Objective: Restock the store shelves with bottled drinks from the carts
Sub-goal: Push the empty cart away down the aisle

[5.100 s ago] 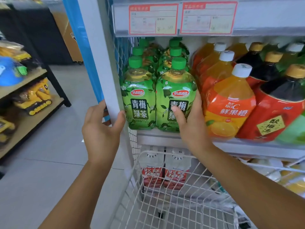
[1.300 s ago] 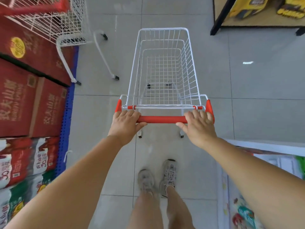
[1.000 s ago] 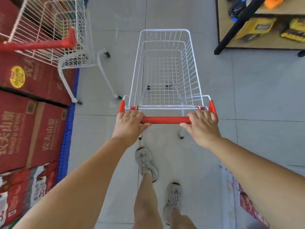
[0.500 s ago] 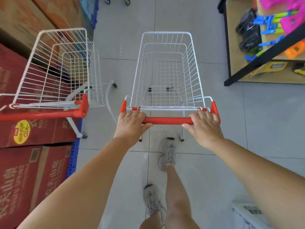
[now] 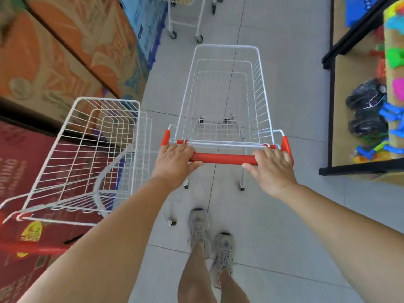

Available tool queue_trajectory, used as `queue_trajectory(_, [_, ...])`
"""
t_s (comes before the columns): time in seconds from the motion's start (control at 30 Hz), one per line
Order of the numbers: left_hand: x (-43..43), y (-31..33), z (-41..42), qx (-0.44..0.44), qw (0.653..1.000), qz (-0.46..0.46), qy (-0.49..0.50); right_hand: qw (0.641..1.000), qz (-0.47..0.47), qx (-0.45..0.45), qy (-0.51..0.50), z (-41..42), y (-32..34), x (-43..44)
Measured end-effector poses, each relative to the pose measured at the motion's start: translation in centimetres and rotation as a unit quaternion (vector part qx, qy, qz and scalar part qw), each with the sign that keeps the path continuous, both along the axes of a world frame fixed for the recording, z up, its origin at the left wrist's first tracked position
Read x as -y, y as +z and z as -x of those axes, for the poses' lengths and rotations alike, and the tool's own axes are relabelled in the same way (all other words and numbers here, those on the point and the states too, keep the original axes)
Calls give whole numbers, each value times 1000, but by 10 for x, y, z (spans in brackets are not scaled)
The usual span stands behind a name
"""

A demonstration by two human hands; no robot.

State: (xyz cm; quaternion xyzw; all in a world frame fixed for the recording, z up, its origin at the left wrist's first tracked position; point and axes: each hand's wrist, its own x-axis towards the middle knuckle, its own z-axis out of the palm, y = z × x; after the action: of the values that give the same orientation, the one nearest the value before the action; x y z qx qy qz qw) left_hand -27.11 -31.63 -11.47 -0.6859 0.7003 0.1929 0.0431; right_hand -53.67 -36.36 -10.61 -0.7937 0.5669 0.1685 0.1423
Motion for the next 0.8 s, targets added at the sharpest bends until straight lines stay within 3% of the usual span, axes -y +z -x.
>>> queue_trajectory(0.43, [200, -7, -102, -17, 999, 45, -1, 999, 35, 4, -6, -102, 1, 201])
queue_trajectory(0.8, [274, -12, -191, 3, 995, 94, 34, 996, 61, 23, 54, -194, -5, 303])
